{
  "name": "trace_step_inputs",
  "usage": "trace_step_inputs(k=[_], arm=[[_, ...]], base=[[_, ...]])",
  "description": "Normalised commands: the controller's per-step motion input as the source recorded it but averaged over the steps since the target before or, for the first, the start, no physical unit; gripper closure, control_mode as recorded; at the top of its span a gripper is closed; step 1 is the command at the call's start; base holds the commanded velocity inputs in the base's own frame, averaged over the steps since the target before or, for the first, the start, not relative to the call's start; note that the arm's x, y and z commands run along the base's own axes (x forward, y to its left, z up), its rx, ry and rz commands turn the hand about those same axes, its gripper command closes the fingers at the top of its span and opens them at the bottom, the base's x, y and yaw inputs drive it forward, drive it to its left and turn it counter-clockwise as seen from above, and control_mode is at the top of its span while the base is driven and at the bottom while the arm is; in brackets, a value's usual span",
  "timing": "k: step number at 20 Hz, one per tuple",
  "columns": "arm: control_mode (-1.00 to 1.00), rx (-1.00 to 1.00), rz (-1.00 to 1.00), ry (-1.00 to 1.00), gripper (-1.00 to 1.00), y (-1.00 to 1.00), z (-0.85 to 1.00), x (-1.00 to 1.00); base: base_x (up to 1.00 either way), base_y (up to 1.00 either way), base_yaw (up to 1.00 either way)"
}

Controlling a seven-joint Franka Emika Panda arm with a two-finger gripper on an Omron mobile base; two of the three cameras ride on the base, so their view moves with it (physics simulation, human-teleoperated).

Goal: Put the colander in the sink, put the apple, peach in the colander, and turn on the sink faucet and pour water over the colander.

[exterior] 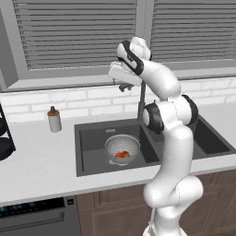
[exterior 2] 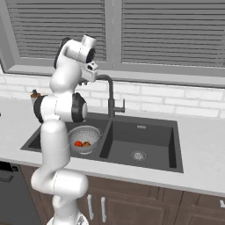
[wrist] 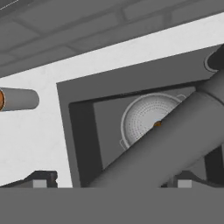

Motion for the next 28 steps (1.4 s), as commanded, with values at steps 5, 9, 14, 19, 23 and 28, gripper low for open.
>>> trace_step_inputs(k=[5,9,14,19,23,28], arm=[[-1.0,0.0,-0.01,-0.16,-1.0,-0.45,0.66,-0.95],[-1.0,0.0,-0.02,-0.18,-1.0,-0.68,0.8,-0.98],[-1.0,0.0,-0.03,-0.27,-1.0,-0.99,0.42,-1.0],[-1.0,0.0,0.0,-0.42,-1.0,-1.0,-0.33,-1.0],[-1.0,0.01,0.0,-0.44,-1.0,-1.0,-0.66,-0.76],[-1.0,0.09,0.02,-0.22,-1.0,-0.98,-0.46,-0.15]], base=[[0.0,0.0,0.0],[0.0,0.0,0.0],[0.0,0.0,0.0],[0.0,0.0,0.0],[0.0,0.0,0.0],[0.0,0.0,0.0]])
